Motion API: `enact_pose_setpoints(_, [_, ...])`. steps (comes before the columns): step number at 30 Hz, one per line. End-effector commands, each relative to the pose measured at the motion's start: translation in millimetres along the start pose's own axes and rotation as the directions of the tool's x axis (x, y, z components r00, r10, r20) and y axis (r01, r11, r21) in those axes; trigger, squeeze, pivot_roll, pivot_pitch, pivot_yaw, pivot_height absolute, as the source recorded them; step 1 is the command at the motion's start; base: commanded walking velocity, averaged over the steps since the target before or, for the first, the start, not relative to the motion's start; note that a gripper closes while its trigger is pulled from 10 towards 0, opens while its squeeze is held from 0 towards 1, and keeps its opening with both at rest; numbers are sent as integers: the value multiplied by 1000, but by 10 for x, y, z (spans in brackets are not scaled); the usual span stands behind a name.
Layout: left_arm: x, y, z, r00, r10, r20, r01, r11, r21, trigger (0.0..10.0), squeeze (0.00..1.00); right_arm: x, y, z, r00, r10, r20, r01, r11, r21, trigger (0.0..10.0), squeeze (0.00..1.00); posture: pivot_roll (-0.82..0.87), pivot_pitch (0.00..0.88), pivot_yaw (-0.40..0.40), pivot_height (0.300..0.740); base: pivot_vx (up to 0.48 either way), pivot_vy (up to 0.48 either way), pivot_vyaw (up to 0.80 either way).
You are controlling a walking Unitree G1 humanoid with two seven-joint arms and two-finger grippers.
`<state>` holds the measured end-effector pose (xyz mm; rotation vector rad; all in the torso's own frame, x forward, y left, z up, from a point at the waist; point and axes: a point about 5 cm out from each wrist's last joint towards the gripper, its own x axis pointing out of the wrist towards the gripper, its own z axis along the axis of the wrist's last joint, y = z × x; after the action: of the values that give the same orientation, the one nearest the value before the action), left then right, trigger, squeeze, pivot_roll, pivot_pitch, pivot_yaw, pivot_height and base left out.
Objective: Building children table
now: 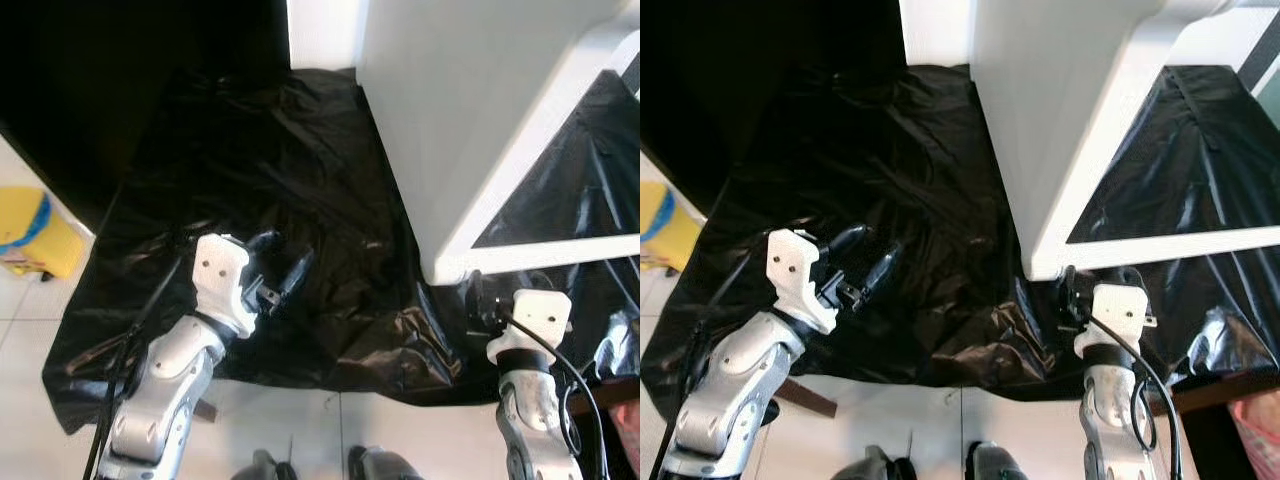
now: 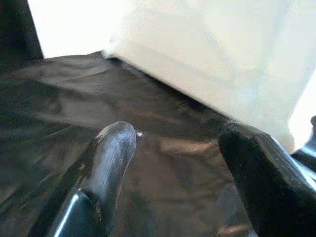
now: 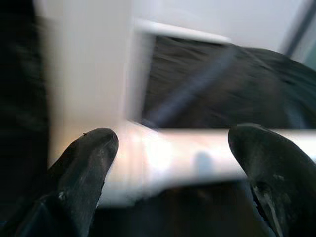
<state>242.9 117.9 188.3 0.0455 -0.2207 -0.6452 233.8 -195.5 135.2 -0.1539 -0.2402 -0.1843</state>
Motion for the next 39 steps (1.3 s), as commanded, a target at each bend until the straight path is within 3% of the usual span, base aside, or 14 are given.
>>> enact_pose_setpoints(1, [-28,4,-5,1000,11,3,-11,1000,2,10000,0,-34,42,-22,998,56,-3,-56,998,32,10000,0,-60,148,27,740,0,0,0])
enact_pose_setpoints(13, [-84,5,-36,1000,7,-5,-8,1000,-20,10000,0,-225,44,-40,994,112,-16,-111,994,19,10000,0,-61,157,23,740,0,0,0])
enact_pose_setpoints(21, [-102,-3,-61,1000,-2,-18,1,999,-39,10000,0,-258,41,-24,992,125,-6,-125,992,16,10000,0,-63,158,28,740,0,0,0])
enact_pose_setpoints(23, [-93,30,-70,1000,16,-18,-17,997,-70,10000,0,-314,31,-46,991,132,-18,-132,991,23,10000,0,-67,160,34,740,0,289,0])
enact_pose_setpoints(33, [-89,33,-71,1000,12,-12,-12,998,-61,10000,0,-339,25,-45,990,141,-17,-141,990,13,10000,0,-75,162,39,740,0,263,0])
enact_pose_setpoints(39, [-92,14,-67,1000,6,-7,-7,998,-55,10000,0,-352,7,-44,990,143,-22,-143,990,8,10000,0,-76,164,39,740,0,0,-755])
